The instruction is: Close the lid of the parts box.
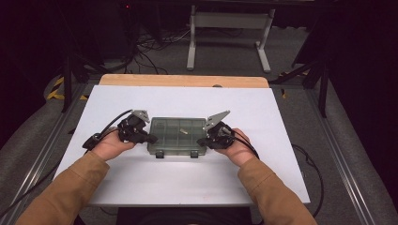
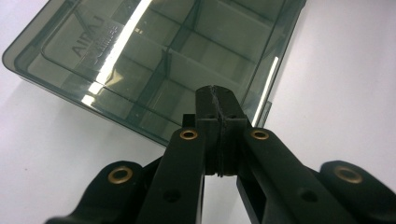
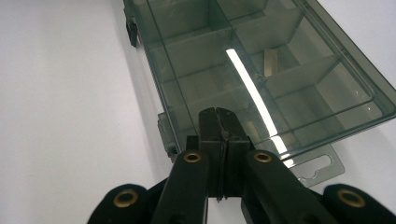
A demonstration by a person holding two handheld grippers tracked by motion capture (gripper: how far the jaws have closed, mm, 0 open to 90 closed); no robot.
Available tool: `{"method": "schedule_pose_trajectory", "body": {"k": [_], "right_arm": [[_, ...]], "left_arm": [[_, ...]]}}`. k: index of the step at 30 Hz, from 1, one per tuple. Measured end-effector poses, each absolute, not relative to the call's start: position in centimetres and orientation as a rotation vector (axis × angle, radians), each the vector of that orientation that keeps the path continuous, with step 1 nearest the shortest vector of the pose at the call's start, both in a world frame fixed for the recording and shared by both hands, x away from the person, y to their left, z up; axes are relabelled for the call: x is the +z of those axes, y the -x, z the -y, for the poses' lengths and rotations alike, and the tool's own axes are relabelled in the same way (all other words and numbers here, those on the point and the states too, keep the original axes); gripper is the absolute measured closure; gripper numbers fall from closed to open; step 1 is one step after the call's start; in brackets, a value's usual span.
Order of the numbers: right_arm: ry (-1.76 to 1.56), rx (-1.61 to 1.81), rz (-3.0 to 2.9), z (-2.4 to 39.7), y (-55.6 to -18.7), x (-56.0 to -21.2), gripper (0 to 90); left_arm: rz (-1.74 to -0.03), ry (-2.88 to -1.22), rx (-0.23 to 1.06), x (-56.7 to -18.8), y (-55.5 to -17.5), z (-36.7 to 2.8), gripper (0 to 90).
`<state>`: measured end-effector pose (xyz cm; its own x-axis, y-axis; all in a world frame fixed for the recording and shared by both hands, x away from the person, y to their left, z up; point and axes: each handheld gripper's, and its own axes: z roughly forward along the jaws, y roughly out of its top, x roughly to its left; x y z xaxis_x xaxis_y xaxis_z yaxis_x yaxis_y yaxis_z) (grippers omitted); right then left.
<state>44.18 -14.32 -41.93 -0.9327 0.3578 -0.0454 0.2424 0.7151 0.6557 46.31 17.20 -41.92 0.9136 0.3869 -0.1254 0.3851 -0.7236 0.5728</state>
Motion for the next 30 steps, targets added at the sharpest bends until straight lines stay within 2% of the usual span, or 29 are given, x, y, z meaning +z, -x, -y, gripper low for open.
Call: {"method": "schedule_pose_trajectory", "body": {"k": [9, 12, 14, 15, 16, 17, 18, 19, 20, 21, 22, 23, 24, 25, 27, 30], "right_arm": [[-0.520, 1.015, -2.754, 14.5, -44.3, -41.8, 89.2], [-0.516, 1.023, -2.744, 14.4, -44.3, -41.7, 87.5], [-0.510, 1.045, -2.729, 14.5, -44.3, -41.5, 84.9], [-0.498, 1.054, -2.723, 14.5, -44.3, -41.4, 83.2], [-0.490, 1.063, -2.716, 14.5, -44.2, -41.2, 80.5], [-0.481, 1.087, -2.691, 14.5, -44.1, -40.9, 69.0], [-0.487, 1.107, -2.676, 14.6, -44.1, -40.8, 59.8], [-0.487, 1.107, -2.676, 14.6, -44.1, -40.8, 59.8], [-0.496, 1.130, -2.657, 14.6, -44.1, -40.7, 49.4], [-0.507, 1.152, -2.640, 14.6, -44.0, -40.5, 41.9], [-0.510, 1.169, -2.630, 14.7, -44.0, -40.4, 36.9], [-0.515, 1.181, -2.626, 14.7, -43.9, -40.3, 32.4], [-0.520, 1.203, -2.618, 14.8, -43.8, -40.0, 24.6], [-0.520, 1.203, -2.618, 14.8, -43.8, -40.0, 24.6], [-0.523, 1.216, -2.605, 15.0, -43.6, -39.8, 19.8], [-0.528, 1.237, -2.576, 15.3, -43.3, -39.4, 14.7]], "left_arm": [[-0.569, -2.434, 0.016, -41.9, -46.4, -17.4, 88.9], [-0.570, -2.425, 0.031, -41.8, -46.3, -17.4, 83.4], [-0.574, -2.401, 0.028, -41.6, -46.3, -17.6, 72.2], [-0.579, -2.391, 0.034, -41.5, -46.3, -17.7, 72.2], [-0.575, -2.372, 0.041, -41.3, -46.3, -17.8, 67.4], [-0.584, -2.359, 0.045, -41.2, -46.2, -17.9, 54.5], [-0.585, -2.343, 0.054, -41.0, -46.2, -18.0, 47.9], [-0.588, -2.326, 0.053, -40.9, -46.2, -18.1, 47.9], [-0.595, -2.311, 0.046, -40.8, -46.2, -18.1, 38.3], [-0.596, -2.299, 0.047, -40.6, -46.1, -18.2, 38.3], [-0.596, -2.290, 0.047, -40.5, -46.1, -18.3, 33.5], [-0.593, -2.285, 0.039, -40.4, -46.0, -18.4, 26.7], [-0.600, -2.278, 0.047, -40.3, -45.9, -18.5, 15.4], [-0.605, -2.269, 0.058, -40.2, -45.7, -18.5, 15.4], [-0.603, -2.250, 0.072, -39.9, -45.5, -18.7, 7.7], [-0.603, -2.211, 0.078, -39.6, -45.1, -19.1, 3.2]]}}
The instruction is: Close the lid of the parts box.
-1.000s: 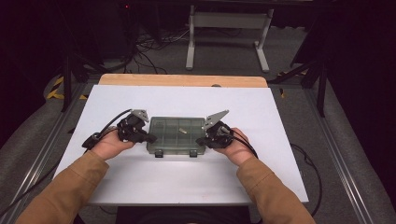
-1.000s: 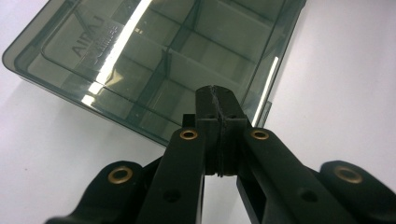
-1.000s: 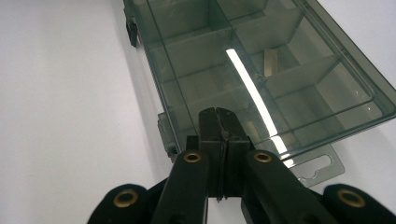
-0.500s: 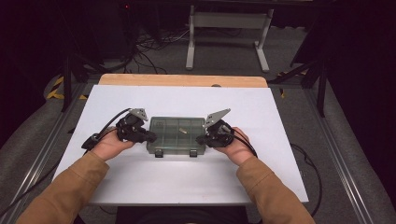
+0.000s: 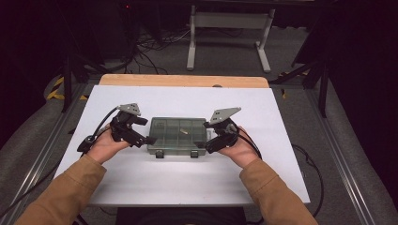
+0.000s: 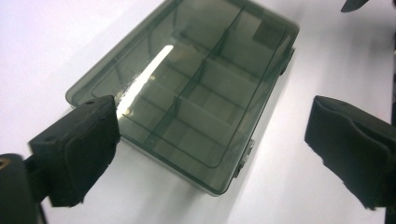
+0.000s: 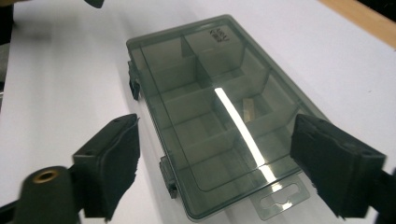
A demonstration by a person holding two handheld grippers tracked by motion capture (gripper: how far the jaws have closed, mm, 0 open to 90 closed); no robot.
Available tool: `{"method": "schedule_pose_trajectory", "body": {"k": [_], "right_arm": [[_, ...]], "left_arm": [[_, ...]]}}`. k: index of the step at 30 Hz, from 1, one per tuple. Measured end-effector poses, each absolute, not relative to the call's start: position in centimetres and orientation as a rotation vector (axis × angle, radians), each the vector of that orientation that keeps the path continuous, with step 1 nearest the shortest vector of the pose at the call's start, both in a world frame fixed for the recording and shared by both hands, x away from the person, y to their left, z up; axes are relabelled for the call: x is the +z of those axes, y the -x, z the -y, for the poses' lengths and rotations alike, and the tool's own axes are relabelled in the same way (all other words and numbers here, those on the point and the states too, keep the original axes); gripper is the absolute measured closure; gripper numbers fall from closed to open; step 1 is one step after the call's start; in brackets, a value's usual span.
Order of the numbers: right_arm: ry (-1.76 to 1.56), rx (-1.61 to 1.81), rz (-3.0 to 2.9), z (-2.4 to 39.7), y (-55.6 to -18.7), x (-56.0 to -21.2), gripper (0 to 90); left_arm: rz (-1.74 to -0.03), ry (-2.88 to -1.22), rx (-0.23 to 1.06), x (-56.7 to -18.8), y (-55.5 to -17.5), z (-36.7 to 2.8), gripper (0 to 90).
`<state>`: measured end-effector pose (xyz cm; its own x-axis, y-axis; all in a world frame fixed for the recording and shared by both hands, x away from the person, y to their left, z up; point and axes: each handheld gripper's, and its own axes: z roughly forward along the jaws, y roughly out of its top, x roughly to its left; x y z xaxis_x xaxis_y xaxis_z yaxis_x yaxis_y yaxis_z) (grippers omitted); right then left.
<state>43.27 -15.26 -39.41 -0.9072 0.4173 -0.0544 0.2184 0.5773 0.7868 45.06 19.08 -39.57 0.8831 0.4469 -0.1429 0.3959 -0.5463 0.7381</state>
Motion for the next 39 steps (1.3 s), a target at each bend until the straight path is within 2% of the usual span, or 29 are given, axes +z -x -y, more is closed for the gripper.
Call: {"method": "schedule_pose_trajectory", "body": {"k": [1, 7, 17, 30, 39], "right_arm": [[-0.533, 1.258, -2.551, 15.5, -43.0, -39.1, 11.4], [-0.528, 1.321, -2.473, 16.6, -42.4, -38.2, 5.5], [-0.521, 1.386, -2.390, 18.6, -41.3, -38.0, 1.9], [-0.496, 1.510, -2.215, 21.7, -39.5, -38.5, 1.4], [-0.511, 1.540, -2.176, 23.1, -38.7, -39.6, 1.0]], "left_arm": [[-0.602, -2.200, 0.085, -39.5, -44.9, -19.2, 1.6], [-0.582, -2.143, 0.107, -39.0, -44.2, -20.2, 0.6], [-0.559, -1.989, 0.200, -39.0, -42.4, -21.9, 0.3], [-0.546, -1.815, 0.344, -40.2, -40.0, -24.6, 0.7], [-0.560, -1.750, 0.405, -41.5, -38.7, -26.0, 0.7]]}}
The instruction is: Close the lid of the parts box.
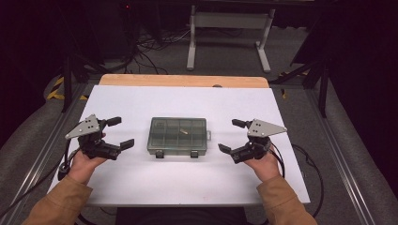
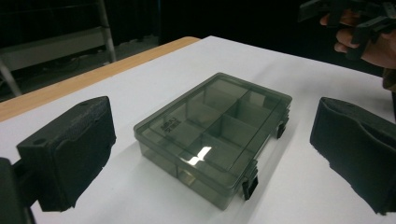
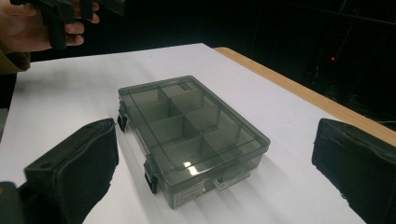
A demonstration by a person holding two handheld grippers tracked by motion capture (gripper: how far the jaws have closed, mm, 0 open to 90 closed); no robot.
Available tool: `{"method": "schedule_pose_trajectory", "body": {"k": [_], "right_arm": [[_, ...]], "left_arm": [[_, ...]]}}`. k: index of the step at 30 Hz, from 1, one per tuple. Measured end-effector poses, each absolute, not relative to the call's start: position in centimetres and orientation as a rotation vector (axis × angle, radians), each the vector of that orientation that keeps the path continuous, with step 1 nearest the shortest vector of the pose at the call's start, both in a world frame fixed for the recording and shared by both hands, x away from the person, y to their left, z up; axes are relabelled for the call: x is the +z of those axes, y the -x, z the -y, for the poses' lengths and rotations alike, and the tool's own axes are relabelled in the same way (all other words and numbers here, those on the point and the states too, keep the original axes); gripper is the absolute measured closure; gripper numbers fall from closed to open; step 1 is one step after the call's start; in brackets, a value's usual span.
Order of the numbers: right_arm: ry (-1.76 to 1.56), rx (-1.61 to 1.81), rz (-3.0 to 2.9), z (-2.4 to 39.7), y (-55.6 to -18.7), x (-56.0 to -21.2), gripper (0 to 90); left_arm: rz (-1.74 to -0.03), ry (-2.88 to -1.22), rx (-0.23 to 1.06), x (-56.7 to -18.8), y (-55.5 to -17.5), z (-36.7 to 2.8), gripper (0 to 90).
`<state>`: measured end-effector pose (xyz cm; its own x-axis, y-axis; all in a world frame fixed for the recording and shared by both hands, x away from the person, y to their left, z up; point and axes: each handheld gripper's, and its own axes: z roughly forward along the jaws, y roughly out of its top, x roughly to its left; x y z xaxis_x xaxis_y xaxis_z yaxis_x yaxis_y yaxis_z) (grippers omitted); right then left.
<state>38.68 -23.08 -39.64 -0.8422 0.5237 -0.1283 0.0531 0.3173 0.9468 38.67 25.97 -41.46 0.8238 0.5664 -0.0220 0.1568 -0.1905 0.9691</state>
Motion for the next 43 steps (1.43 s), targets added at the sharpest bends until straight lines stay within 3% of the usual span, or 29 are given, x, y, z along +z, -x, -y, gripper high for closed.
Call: {"method": "schedule_pose_trajectory", "body": {"k": [13, 27, 43], "right_arm": [[-0.558, 1.569, -2.147, 24.9, -37.7, -42.0, 0.3], [-0.675, 1.566, -2.121, 26.9, -36.6, -46.2, 0.0], [-0.692, 1.548, -2.124, 26.8, -36.6, -46.5, 0.0]], "left_arm": [[-0.594, -1.688, 0.455, -44.4, -37.3, -27.6, 0.7], [-0.673, -1.695, 0.422, -48.5, -36.6, -28.5, 0.4], [-0.672, -1.674, 0.425, -48.4, -36.8, -28.6, 0.5]]}}
